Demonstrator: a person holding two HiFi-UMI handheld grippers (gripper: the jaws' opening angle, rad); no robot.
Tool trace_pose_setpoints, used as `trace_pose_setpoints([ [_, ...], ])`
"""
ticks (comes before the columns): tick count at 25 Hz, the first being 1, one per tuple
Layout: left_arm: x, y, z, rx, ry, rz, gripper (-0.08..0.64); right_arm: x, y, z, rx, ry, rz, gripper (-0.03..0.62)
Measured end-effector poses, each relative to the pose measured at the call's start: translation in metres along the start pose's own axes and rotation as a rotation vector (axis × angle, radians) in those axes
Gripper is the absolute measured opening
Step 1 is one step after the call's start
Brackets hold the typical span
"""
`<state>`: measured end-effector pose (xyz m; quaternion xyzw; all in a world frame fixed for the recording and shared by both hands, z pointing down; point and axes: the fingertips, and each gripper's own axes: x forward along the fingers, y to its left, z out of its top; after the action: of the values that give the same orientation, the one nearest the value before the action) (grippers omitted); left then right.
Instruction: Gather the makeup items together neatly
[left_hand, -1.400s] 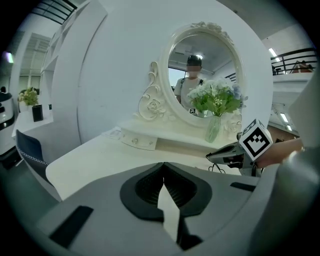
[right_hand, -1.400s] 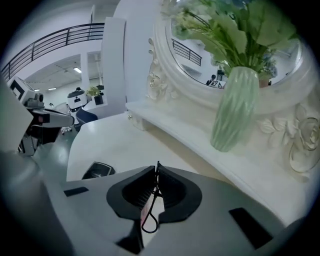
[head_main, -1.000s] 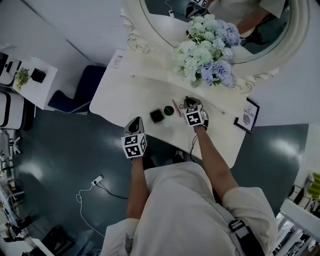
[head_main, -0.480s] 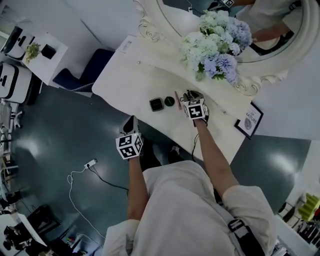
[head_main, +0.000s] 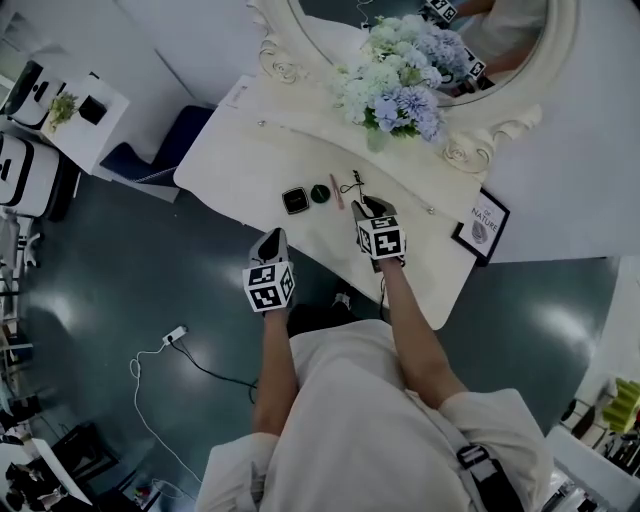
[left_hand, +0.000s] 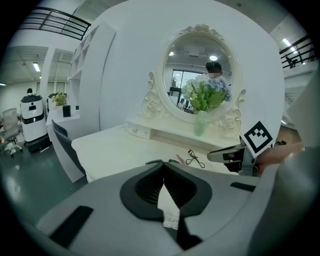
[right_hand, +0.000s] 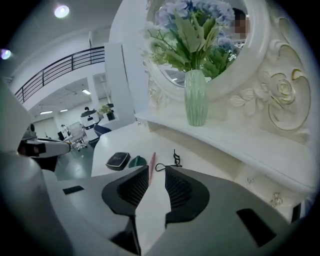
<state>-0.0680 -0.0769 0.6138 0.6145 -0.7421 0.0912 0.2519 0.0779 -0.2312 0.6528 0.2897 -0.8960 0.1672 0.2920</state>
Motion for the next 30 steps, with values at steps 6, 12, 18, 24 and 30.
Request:
trace_pose_setpoints([
  [6, -0.008, -0.035, 0.005, 0.045, -0.007, -0.086, 0.015, -0.039, 0.020, -0.016, 0.060, -0.038, 0.011, 0.067],
  [12, -0.041, -0.060, -0.004, -0.007, -0.014, -0.133, 0.015, -0.081, 0.044, -0.033, 0.113, -0.056, 0.014, 0.041],
  [18, -0.083, -0.080, -0.021, -0.009, -0.051, -0.127, 0.015, -0.129, 0.067, -0.049, 0.111, -0.087, 0.029, 0.040],
  [24, -0.116, -0.099, -0.038, 0.013, -0.086, -0.128, 0.014, -0.164, 0.077, -0.066, 0.107, -0.127, 0.034, 0.040],
  [30, -0.136, -0.104, -0.048, 0.032, -0.102, -0.120, 0.014, -0.181, 0.086, -0.086, 0.083, -0.130, 0.043, 0.040],
])
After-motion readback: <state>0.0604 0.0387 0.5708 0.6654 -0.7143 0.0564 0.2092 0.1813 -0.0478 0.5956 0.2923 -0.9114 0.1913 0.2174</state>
